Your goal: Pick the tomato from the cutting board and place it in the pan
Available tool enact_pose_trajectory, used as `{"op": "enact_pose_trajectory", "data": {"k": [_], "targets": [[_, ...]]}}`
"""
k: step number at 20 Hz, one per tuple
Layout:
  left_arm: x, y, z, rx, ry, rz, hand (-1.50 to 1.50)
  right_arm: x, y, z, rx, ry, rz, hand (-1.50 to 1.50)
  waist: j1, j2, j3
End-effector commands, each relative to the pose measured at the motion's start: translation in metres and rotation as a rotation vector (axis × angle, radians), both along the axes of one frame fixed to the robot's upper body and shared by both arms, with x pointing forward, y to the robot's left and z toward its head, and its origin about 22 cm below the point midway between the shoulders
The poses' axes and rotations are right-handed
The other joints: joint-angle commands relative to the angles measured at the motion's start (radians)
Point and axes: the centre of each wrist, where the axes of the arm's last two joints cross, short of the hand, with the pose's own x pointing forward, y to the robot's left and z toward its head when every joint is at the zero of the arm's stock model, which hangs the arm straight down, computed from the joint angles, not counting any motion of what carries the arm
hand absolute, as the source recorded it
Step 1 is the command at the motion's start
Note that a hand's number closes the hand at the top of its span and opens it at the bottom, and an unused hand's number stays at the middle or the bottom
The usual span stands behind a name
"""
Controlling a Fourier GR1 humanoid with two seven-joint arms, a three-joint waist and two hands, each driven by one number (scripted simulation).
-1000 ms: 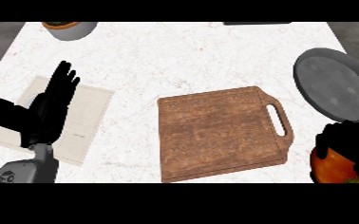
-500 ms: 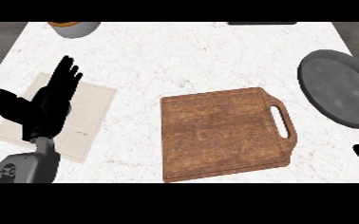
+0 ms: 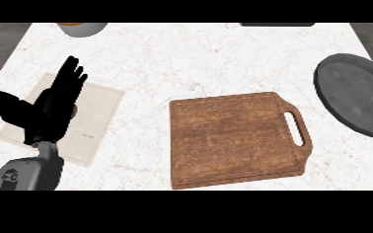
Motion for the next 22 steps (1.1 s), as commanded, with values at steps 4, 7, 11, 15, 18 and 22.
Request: {"op": "enact_pose_trajectory", "data": {"k": [4, 7, 11, 15, 18, 22], "targets": [[0.01, -0.008, 0.0, 0.013, -0.002, -0.018, 0.0, 0.05, -0.054, -0.032, 0.017, 0.014, -0.001, 1.5, 0.015, 0.004, 0.001], [0.005, -0.009, 0.0, -0.007, -0.014, -0.025, 0.0, 0.061, -0.058, -0.069, 0.066, 0.03, 0.057, 1.5, 0.021, 0.006, 0.001], [-0.002, -0.015, -0.015, 0.0, 0.008, -0.026, 0.0, 0.084, -0.051, -0.096, 0.045, 0.08, 0.117, 1.5, 0.02, 0.006, 0.001], [0.0, -0.013, -0.012, -0.028, -0.009, -0.02, 0.0, 0.087, -0.06, -0.126, 0.011, 0.097, 0.073, 1.5, 0.029, 0.01, 0.002], [-0.001, -0.013, -0.01, 0.002, -0.021, -0.039, 0.0, 0.089, -0.06, -0.139, 0.048, 0.218, -0.005, 1.5, 0.039, 0.013, 0.002], [0.003, -0.011, 0.001, 0.016, -0.012, -0.028, 0.0, 0.095, -0.061, -0.139, 0.149, 0.329, -0.089, -1.5, 0.04, 0.013, 0.003]]}}
